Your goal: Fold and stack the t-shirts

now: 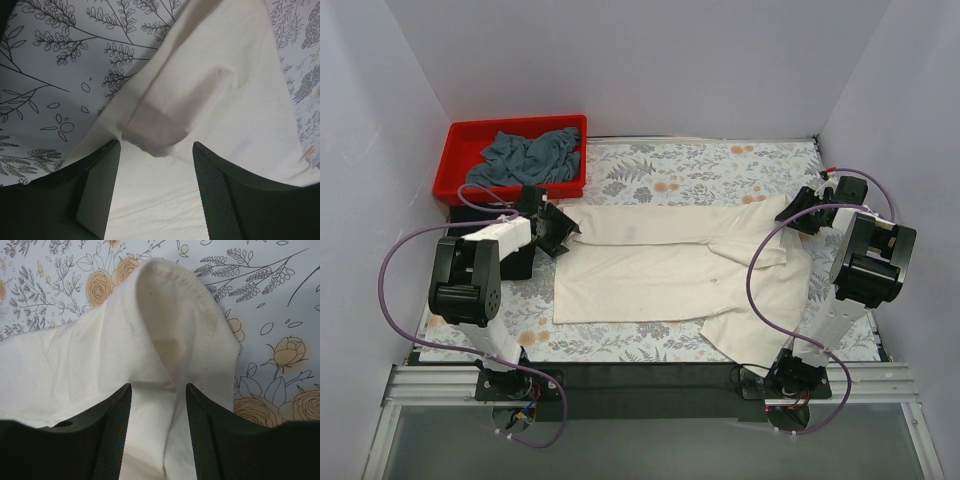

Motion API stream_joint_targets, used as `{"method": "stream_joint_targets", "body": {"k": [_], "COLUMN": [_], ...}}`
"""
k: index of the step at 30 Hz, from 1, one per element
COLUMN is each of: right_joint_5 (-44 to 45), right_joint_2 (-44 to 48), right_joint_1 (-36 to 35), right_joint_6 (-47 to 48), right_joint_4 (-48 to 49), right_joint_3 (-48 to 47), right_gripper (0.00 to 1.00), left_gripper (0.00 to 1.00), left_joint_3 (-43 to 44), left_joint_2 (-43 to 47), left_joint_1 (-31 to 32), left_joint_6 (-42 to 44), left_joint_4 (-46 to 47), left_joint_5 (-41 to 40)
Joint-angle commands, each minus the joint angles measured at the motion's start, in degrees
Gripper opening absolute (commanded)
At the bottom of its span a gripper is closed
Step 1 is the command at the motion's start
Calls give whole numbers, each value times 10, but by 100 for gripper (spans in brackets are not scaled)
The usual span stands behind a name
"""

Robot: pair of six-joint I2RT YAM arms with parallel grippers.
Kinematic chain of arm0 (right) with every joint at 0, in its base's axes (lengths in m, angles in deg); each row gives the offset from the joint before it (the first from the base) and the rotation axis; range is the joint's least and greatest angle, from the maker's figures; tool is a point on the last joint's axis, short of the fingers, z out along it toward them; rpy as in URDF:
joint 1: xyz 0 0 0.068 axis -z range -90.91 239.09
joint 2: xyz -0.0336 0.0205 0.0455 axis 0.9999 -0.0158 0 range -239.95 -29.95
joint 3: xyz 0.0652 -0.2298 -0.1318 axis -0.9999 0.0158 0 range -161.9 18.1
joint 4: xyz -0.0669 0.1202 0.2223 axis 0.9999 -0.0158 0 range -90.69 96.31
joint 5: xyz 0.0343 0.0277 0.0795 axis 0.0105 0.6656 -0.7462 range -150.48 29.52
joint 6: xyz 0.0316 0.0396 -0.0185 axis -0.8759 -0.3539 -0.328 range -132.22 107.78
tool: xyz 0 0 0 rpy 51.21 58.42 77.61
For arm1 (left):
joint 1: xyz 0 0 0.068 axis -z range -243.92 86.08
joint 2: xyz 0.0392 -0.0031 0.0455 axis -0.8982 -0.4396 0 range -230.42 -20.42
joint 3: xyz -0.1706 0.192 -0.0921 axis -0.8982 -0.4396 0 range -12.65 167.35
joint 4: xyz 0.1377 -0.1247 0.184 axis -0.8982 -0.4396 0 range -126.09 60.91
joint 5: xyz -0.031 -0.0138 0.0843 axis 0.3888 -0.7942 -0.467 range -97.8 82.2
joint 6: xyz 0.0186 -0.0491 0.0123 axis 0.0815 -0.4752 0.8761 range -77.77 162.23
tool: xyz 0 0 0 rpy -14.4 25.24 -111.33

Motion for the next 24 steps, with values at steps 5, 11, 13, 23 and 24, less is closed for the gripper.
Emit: {"method": "stream_joint_targets", "body": {"k": [5, 11, 13, 23, 24], "right_joint_5": [-12, -17, -17, -19, -18], "right_joint_2": [5, 5, 7, 13, 14], "right_joint_1": [2, 2, 2, 2, 2], "right_joint_6": [8, 9, 10, 10, 11], "right_joint_4": [16, 16, 16, 16, 17], "right_joint_3": [-4, -4, -3, 1, 3], "right_gripper": [46, 46, 46, 46, 46], "left_gripper": [54, 35, 34, 32, 32], "left_joint_3": [-22, 11, 23, 29, 28], "left_joint_2": [14, 2, 2, 8, 4], "left_joint_1": [2, 1, 1, 1, 1], "left_joint_6": [-24, -6, 2, 20, 20], "left_joint_4": [16, 16, 16, 13, 15], "left_joint_5": [-14, -37, -48, -82, -80]}}
